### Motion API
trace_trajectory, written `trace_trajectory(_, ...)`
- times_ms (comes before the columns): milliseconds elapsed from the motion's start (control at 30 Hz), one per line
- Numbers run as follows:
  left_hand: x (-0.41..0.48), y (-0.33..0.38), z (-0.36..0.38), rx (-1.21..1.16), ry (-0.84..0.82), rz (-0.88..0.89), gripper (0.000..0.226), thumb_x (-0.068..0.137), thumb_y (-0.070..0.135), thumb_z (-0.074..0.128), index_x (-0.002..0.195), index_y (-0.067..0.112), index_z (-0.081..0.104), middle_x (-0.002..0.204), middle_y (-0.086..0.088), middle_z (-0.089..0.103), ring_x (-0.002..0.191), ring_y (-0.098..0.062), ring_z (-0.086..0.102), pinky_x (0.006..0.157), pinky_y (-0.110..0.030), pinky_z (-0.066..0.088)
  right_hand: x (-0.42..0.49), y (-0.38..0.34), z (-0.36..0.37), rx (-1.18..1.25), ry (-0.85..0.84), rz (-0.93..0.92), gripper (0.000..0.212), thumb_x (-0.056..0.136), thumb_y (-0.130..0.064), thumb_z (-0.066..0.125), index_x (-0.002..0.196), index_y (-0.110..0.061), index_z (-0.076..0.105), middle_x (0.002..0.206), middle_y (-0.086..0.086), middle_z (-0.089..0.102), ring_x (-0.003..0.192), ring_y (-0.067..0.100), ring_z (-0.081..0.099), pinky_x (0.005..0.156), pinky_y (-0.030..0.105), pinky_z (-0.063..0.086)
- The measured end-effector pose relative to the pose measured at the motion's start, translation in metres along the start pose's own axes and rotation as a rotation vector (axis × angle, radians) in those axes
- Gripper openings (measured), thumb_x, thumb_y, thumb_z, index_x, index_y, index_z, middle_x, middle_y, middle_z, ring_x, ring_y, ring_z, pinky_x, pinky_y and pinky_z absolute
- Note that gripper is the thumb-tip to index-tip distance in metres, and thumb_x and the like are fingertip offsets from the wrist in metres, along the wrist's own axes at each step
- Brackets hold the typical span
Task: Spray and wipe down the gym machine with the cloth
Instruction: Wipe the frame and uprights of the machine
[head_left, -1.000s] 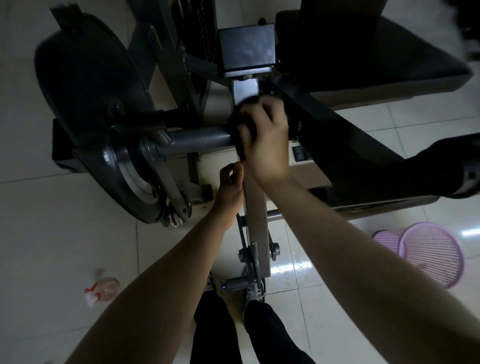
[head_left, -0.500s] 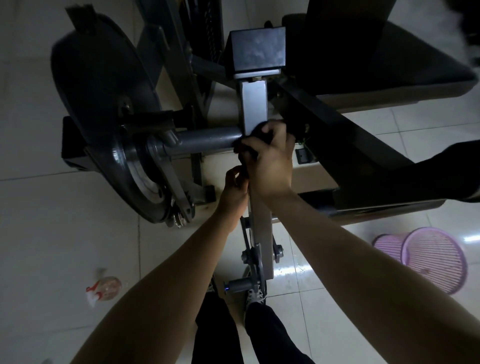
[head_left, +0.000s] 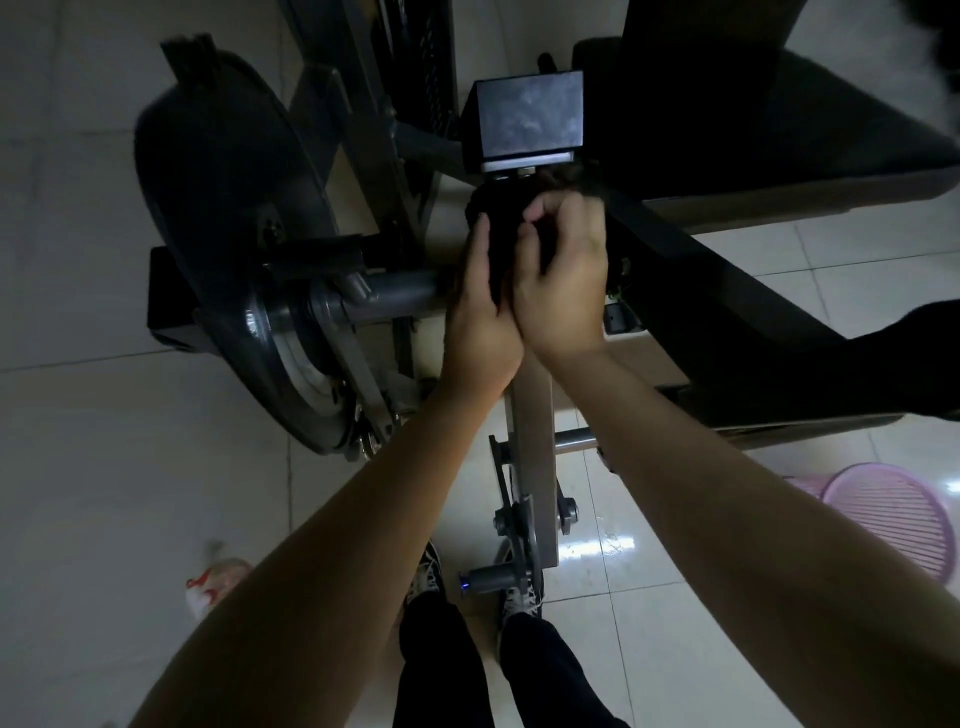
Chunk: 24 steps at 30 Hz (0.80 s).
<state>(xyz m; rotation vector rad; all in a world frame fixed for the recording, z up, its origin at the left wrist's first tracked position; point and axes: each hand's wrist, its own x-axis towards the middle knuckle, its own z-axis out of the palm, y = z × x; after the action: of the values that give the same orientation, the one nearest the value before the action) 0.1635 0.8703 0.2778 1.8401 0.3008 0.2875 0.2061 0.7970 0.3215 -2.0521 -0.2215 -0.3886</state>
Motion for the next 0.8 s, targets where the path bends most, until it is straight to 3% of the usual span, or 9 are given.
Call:
trace_trajectory(100, 0.025, 0.016, 0.003, 0.022, -0.067, -0.113, 0.065, 0.103, 0.022, 0.052, 0.16, 0.014, 0.021, 0.158, -0.009, 0.04, 0.143, -0.021, 0.041, 0.115, -0.028, 0.035, 0.01, 0.001, -0.002, 0.062, 0.046, 0.064, 0.024, 0.088, 0.006, 0.052, 0.11, 0.0, 0.06, 0.113, 0.013, 0.048, 0.094, 0.005, 0.054, 0.089, 0.011, 0.045)
trace_trajectory(167, 0.045, 0.024, 0.003, 0.008, -0.037, -0.159, 0.056, 0.106, 0.027, 0.048, 0.157, 0.017, 0.028, 0.146, -0.009, 0.053, 0.129, -0.023, 0.054, 0.095, -0.018, 0.041, 0.016, 0.003, 0.001, 0.05, 0.074, 0.14, 0.028, 0.089, 0.004, 0.054, 0.116, -0.001, 0.058, 0.118, 0.012, 0.047, 0.097, 0.005, 0.054, 0.09, 0.007, 0.042)
trace_trajectory(233, 0.057, 0.028, 0.003, 0.076, -0.015, -0.147, 0.051, 0.106, 0.023, 0.048, 0.153, 0.012, 0.033, 0.137, -0.011, 0.059, 0.12, -0.024, 0.059, 0.076, -0.01, 0.037, 0.02, 0.004, 0.009, 0.016, 0.041, 0.201, 0.034, 0.09, -0.001, 0.055, 0.124, -0.002, 0.057, 0.125, 0.014, 0.05, 0.109, 0.016, 0.055, 0.099, 0.021, 0.045)
trace_trajectory(300, 0.059, 0.031, 0.002, 0.069, -0.035, -0.157, 0.051, 0.106, 0.017, 0.049, 0.152, 0.008, 0.031, 0.135, -0.01, 0.059, 0.116, -0.016, 0.058, 0.07, -0.001, 0.037, 0.023, 0.005, 0.016, -0.014, -0.018, 0.28, 0.04, 0.093, -0.004, 0.051, 0.133, -0.007, 0.054, 0.131, 0.014, 0.053, 0.12, 0.026, 0.053, 0.105, 0.037, 0.043)
trace_trajectory(367, 0.059, 0.03, 0.001, 0.077, -0.025, -0.174, 0.051, 0.104, 0.015, 0.052, 0.151, 0.009, 0.033, 0.133, -0.008, 0.058, 0.113, -0.011, 0.055, 0.07, 0.003, 0.036, 0.026, 0.004, 0.018, -0.007, -0.046, 0.342, 0.043, 0.095, -0.005, 0.05, 0.137, -0.011, 0.053, 0.132, 0.012, 0.057, 0.121, 0.028, 0.053, 0.106, 0.04, 0.043)
trace_trajectory(467, 0.052, 0.03, 0.002, 0.132, 0.066, -0.16, 0.043, 0.102, 0.019, 0.056, 0.143, 0.007, 0.045, 0.128, -0.007, 0.062, 0.11, -0.012, 0.056, 0.07, -0.003, 0.035, 0.024, 0.007, 0.013, 0.005, -0.045, 0.341, 0.042, 0.091, -0.005, 0.054, 0.132, -0.012, 0.057, 0.126, 0.01, 0.062, 0.116, 0.024, 0.059, 0.102, 0.037, 0.048)
trace_trajectory(600, 0.028, 0.025, 0.001, 0.139, 0.177, -0.177, 0.03, 0.097, 0.019, 0.064, 0.124, 0.008, 0.057, 0.106, 0.003, 0.063, 0.097, -0.011, 0.059, 0.068, 0.0, 0.039, 0.016, 0.013, 0.007, 0.007, -0.02, 0.341, 0.038, 0.083, -0.002, 0.061, 0.12, -0.009, 0.061, 0.113, 0.006, 0.067, 0.105, 0.018, 0.064, 0.095, 0.032, 0.052)
trace_trajectory(733, 0.009, 0.013, -0.002, 0.148, 0.197, -0.082, 0.024, 0.092, 0.01, 0.067, 0.115, 0.008, 0.06, 0.106, -0.003, 0.067, 0.099, -0.02, 0.065, 0.085, -0.035, 0.055, -0.006, 0.019, -0.002, 0.034, -0.057, 0.343, 0.031, 0.081, 0.005, 0.057, 0.106, -0.014, 0.058, 0.107, 0.004, 0.064, 0.098, 0.014, 0.062, 0.087, 0.025, 0.051)
trace_trajectory(800, -0.002, 0.005, 0.0, 0.181, 0.187, 0.0, 0.029, 0.091, 0.008, 0.067, 0.119, 0.006, 0.062, 0.116, -0.01, 0.064, 0.107, -0.023, 0.062, 0.091, -0.034, 0.052, -0.019, 0.019, -0.004, 0.017, -0.076, 0.346, 0.031, 0.082, 0.003, 0.052, 0.104, -0.02, 0.055, 0.107, 0.003, 0.062, 0.096, 0.012, 0.061, 0.085, 0.026, 0.051)
